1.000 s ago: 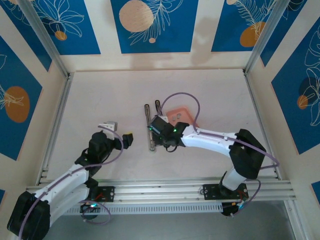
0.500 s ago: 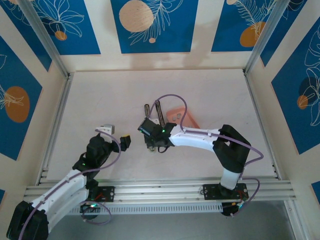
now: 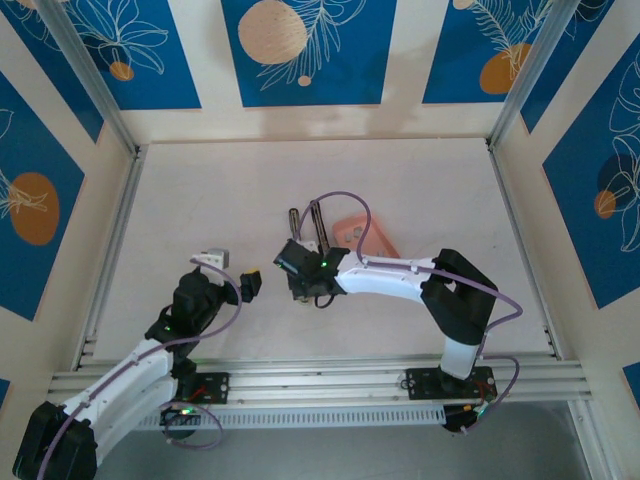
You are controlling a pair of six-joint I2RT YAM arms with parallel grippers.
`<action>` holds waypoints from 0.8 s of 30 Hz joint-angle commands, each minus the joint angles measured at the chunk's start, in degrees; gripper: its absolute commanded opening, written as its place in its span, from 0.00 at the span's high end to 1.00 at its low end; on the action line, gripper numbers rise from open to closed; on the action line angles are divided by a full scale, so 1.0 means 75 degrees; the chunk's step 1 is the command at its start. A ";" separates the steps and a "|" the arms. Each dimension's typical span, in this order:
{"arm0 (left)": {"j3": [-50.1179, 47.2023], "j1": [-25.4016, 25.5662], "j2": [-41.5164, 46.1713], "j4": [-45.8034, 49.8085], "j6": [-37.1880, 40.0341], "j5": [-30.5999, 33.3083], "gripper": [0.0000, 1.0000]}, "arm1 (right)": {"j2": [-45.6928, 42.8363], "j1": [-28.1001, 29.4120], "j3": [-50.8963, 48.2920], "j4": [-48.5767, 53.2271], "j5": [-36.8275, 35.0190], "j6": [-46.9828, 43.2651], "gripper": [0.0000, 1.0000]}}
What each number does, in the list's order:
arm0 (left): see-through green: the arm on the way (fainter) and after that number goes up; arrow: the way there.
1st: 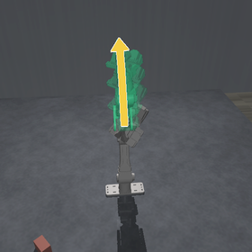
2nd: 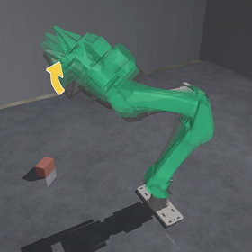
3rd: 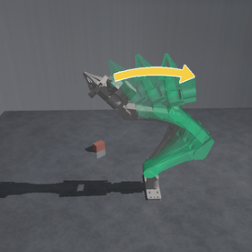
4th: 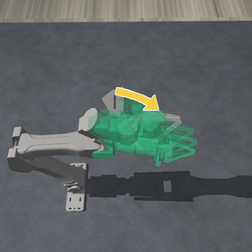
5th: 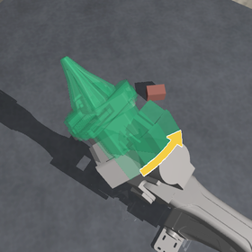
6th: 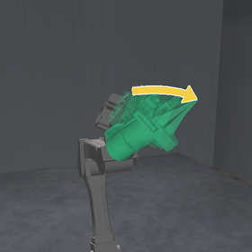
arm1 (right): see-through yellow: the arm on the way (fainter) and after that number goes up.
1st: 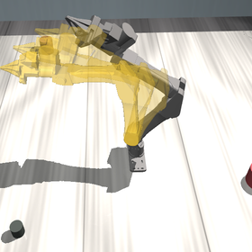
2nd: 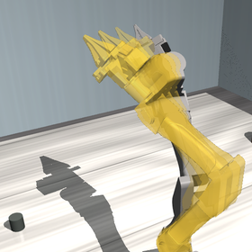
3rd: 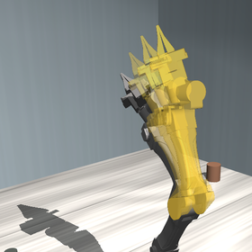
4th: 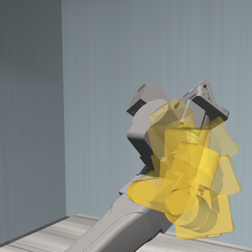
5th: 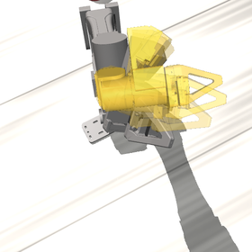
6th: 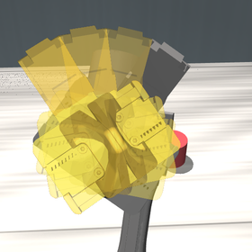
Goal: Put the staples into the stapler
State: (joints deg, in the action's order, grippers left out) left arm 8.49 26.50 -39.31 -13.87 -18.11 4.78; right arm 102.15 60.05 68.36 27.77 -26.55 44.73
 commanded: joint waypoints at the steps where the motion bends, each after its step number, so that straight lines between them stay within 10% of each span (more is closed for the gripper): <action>1: -0.0147 0.0029 0.0038 0.0057 -0.0032 0.0102 0.00 | 0.0102 0.0076 0.0133 0.0135 0.0082 0.0193 0.85; 24: -0.0164 0.0033 0.0026 0.0012 -0.0025 0.0078 0.00 | 0.0224 0.0301 0.0172 0.0785 -0.0082 0.0518 0.84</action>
State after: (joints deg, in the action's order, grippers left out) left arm 7.86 26.50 -39.33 -13.89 -18.11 4.78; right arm 102.61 61.56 68.69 30.87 -27.05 47.33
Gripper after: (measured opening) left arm 0.998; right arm 0.163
